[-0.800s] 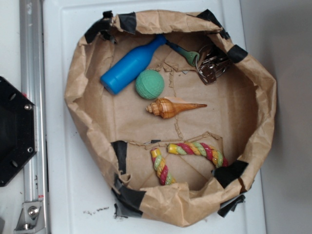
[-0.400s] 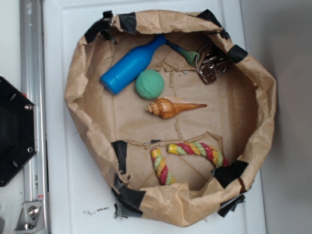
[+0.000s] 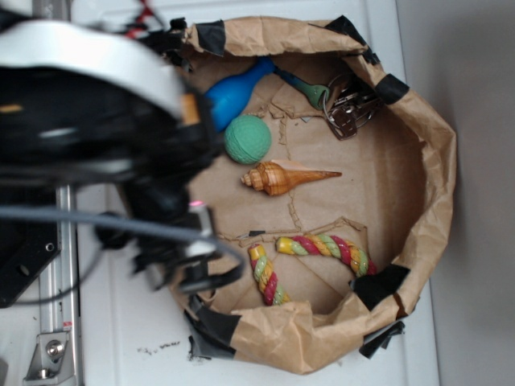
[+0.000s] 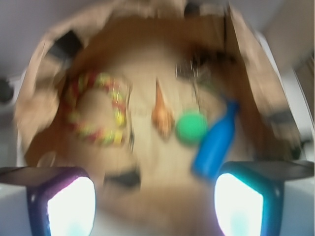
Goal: Grab the multicolored rope.
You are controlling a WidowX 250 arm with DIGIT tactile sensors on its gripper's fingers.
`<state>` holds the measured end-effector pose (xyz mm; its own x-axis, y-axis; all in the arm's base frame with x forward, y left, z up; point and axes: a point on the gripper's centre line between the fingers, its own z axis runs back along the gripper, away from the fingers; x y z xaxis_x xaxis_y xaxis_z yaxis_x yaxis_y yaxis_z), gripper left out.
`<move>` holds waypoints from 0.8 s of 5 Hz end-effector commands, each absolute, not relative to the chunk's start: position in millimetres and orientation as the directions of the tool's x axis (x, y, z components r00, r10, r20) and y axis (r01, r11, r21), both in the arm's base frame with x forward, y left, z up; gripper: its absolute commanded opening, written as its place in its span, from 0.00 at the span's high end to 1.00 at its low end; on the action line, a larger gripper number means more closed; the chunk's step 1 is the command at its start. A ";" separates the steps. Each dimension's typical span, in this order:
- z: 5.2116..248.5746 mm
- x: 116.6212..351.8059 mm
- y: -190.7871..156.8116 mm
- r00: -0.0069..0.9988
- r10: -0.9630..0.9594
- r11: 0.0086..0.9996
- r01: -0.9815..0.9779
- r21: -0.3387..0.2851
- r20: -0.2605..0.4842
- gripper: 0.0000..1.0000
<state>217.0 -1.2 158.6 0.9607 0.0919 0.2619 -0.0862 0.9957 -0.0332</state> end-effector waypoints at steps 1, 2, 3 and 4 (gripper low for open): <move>105.1 319.7 -22.1 0.964 -0.009 0.999 -0.002 0.041 0.265 0.00; 85.4 330.3 -56.3 0.946 -0.168 0.983 0.137 0.125 0.277 0.00; 61.9 310.4 -89.7 0.908 -0.346 0.931 0.302 0.203 0.235 0.00; 39.8 289.7 -102.8 0.902 -0.391 0.908 0.345 0.238 0.182 0.00</move>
<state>292.7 -85.3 34.4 0.9265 -0.3449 0.1505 0.3049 0.9224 0.2370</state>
